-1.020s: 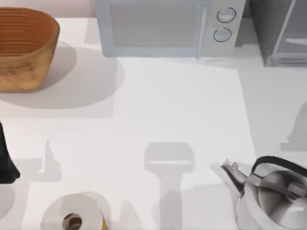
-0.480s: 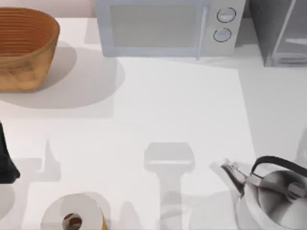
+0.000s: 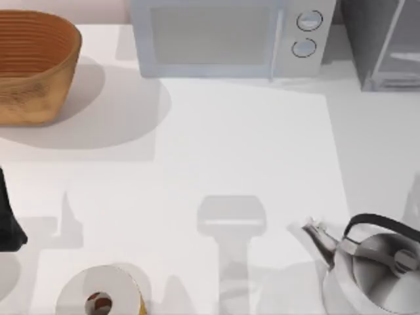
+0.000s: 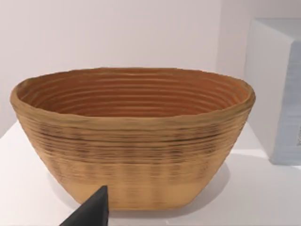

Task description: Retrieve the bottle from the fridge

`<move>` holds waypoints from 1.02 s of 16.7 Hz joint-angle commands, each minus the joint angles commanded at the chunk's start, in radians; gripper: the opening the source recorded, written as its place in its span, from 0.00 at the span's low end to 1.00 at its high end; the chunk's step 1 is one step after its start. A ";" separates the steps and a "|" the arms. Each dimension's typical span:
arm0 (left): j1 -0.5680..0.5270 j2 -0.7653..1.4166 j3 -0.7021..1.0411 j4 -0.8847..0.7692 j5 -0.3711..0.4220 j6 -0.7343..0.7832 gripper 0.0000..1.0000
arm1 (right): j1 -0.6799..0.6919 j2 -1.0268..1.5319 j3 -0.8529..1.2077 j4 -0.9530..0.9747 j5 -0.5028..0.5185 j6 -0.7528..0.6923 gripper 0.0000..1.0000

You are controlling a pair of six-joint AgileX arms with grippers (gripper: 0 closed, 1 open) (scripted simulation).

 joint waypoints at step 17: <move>0.000 0.000 0.000 0.000 0.000 0.000 1.00 | 0.835 1.351 0.560 0.716 0.851 0.003 0.00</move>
